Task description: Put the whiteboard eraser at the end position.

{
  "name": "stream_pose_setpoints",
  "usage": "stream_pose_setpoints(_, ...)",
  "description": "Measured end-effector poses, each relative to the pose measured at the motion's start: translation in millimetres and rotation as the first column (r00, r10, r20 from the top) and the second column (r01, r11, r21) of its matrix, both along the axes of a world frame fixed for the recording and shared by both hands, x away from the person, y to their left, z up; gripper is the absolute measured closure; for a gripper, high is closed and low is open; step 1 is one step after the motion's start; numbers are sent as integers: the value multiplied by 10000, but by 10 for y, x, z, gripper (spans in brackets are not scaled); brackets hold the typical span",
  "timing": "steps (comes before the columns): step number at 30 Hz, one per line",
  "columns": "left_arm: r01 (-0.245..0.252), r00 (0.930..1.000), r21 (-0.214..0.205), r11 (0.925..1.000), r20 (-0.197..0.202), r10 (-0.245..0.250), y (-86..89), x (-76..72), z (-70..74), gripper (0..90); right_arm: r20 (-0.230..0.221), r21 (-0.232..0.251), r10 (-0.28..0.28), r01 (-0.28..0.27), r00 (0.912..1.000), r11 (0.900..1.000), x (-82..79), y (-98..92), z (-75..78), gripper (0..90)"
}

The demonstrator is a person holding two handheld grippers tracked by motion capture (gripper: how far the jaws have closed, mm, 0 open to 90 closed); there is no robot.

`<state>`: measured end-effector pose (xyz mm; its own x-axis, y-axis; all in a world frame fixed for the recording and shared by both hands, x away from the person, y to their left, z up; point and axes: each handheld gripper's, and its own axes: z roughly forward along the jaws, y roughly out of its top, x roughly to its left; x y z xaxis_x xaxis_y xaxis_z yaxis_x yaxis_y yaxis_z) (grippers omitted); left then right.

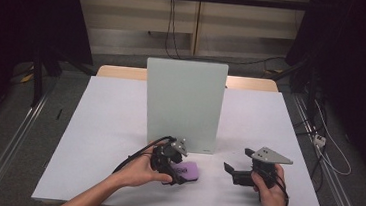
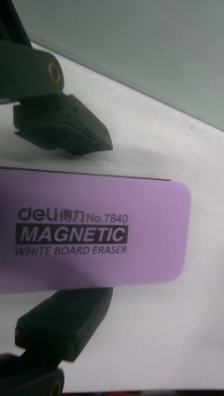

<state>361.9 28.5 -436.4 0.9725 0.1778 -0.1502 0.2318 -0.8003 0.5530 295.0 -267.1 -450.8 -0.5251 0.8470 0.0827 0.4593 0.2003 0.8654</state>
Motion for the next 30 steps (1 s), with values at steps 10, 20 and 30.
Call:
stream_pose_setpoints(10,-306,9988,-489,9983,363,323,74,51,105,80,-13,-9,-16,16,10000,10000,2,0,-2,63)
stream_pose_setpoints(20,-1432,9849,-1568,9772,744,1563,213,140,257,73,-12,-68,-11,11,10000,10000,10,2,-5,63)
stream_pose_setpoints(30,-2122,9655,-2682,9397,908,2439,447,182,412,70,-1,-86,-20,20,10000,10000,8,3,-4,63)
